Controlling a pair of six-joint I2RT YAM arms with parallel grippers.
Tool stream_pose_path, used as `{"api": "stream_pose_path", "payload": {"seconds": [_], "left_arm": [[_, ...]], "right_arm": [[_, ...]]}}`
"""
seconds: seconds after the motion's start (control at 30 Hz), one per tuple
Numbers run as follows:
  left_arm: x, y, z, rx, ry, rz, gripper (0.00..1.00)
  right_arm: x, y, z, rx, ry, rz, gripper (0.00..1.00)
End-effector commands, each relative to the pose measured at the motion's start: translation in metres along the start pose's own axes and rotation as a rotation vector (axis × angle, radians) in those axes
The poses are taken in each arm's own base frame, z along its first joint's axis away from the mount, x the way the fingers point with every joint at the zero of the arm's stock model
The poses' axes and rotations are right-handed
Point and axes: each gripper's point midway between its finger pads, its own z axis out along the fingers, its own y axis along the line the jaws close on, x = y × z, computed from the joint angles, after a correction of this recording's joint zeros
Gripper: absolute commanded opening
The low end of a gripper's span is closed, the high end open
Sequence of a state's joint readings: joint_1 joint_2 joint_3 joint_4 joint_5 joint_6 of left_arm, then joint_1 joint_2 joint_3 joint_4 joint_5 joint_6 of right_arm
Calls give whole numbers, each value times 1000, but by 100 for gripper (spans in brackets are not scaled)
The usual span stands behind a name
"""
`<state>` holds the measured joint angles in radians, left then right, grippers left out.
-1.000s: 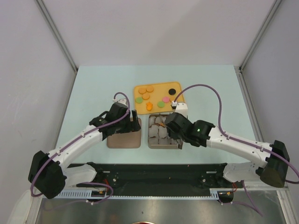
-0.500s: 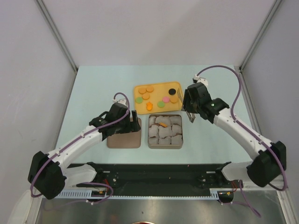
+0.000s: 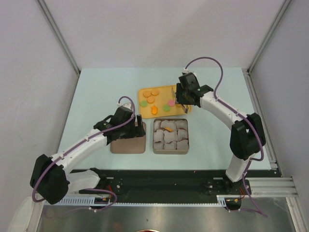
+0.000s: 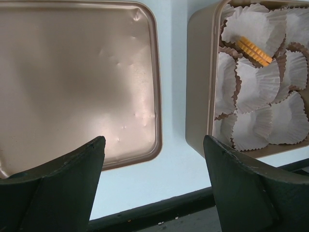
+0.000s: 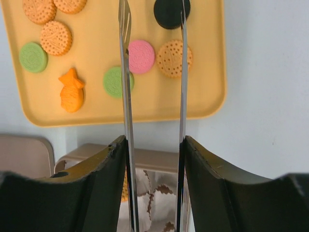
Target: Pack the cookies
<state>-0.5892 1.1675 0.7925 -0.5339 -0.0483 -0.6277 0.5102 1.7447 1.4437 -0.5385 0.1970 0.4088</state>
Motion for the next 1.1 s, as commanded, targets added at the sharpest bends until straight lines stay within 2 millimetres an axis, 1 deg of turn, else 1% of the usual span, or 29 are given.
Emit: {"api": "stream_pose_path", "payload": {"seconds": [0.0, 0.07, 0.1, 0.17, 0.2, 0.3, 0.4, 0.5, 0.67, 0.77, 0.83, 0.97, 1.0, 1.07], "left_arm": [[-5, -7, 0, 20, -13, 10, 87], [-4, -6, 0, 19, -8, 10, 87], [-4, -7, 0, 19, -8, 10, 87], [-4, -7, 1, 19, -7, 13, 87], [-3, -6, 1, 15, -3, 14, 87], [-2, -6, 3, 15, 2, 14, 87], [-2, -7, 3, 13, 6, 14, 87], [-3, -7, 4, 12, 6, 14, 87], [-3, -6, 5, 12, 7, 13, 87], [-2, -5, 4, 6, 5, 11, 87], [-2, -5, 3, 5, 2, 12, 87], [-3, -5, 3, 6, 1, 14, 87], [-3, -5, 3, 6, -1, 11, 87], [-4, -5, 3, 6, -3, 12, 87]], "right_arm": [[-29, 9, 9, -6, -57, -26, 54], [-33, 8, 14, 8, -47, -35, 54], [-31, 7, 20, 18, -35, -40, 54], [-32, 4, 25, 34, -30, -43, 54], [-29, 1, 30, 45, -20, -46, 54], [-26, -3, 36, 57, -7, -54, 54], [-18, -11, 43, 88, 18, -61, 54], [-9, -15, 49, 90, 39, -61, 54], [1, -16, 55, 85, 65, -61, 54], [3, -16, 56, 80, 70, -55, 52], [5, -17, 55, 80, 72, -50, 50], [6, -20, 51, 82, 73, -42, 40], [3, -20, 47, 78, 64, -41, 37], [0, -21, 43, 78, 54, -37, 36]]}}
